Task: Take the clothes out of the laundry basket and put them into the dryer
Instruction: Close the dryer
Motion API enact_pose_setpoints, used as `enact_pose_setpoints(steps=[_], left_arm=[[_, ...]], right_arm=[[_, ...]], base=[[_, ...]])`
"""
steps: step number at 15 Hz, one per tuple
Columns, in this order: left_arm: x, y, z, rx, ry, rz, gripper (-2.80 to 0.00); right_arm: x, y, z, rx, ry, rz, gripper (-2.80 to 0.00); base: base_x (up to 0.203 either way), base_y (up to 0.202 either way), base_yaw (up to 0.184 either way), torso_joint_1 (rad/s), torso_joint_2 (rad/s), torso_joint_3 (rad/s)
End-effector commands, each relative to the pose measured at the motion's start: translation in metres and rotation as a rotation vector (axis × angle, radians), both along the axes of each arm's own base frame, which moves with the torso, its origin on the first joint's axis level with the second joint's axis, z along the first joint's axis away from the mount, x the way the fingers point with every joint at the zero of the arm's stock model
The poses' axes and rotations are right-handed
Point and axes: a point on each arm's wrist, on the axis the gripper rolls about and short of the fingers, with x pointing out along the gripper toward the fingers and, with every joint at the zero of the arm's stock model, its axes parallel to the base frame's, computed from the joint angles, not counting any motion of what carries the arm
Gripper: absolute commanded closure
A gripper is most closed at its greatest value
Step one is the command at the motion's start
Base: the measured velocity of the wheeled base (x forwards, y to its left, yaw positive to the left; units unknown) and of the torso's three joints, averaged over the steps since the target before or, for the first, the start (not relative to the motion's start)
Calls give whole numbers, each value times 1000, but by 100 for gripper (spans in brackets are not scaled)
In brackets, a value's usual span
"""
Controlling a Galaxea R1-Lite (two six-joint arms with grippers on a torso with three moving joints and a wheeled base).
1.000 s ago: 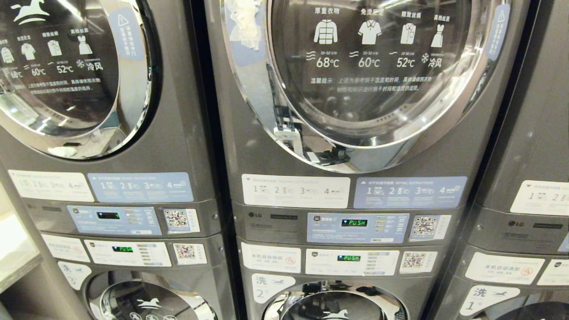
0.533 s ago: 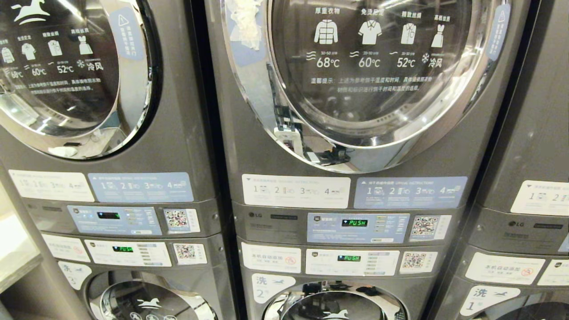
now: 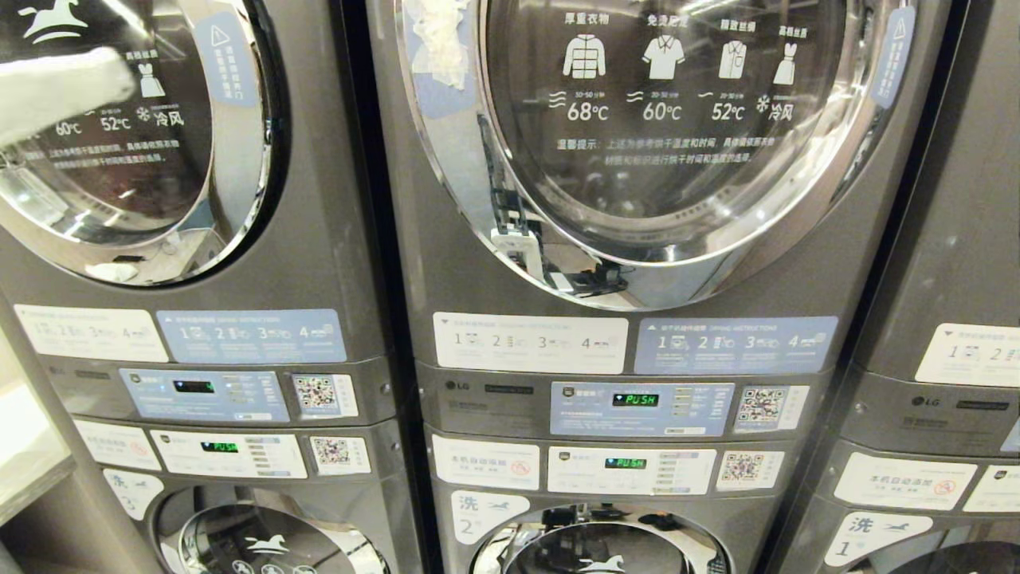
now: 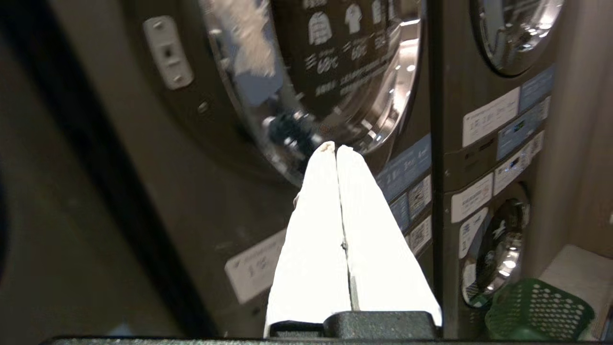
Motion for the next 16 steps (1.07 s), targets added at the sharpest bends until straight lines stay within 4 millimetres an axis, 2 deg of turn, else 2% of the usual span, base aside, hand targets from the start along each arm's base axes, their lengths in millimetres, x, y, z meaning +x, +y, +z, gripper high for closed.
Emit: enact_pose_setpoints(steps=[1,3,6,10,13,16], left_arm=[[57,-39,-6,34,90,-74,0],[74,-53,-4,34,90,-59,0],[95,-63,4,18,74,15,0],[116,-88,28,-19,7,-25,0],[130,-107,28,-21,3,-52,0],[147,-113,30,-45,-7,68,0]], right_arm=[[0,0,0,-1,0,-1,0],[0,0,0,-1,1,-1,0],[0,0,0,1,1,-1,0],[0,0,0,1,-2,-1,0],[0,0,0,4,0,-1,0],[0,0,0,9,0,-1,0]], base=[[0,0,0,0,0,0],[0,0,0,0,0,0],[0,0,0,1,15,1],[0,0,0,0,0,0],[0,0,0,0,0,0],[0,0,0,0,0,0]])
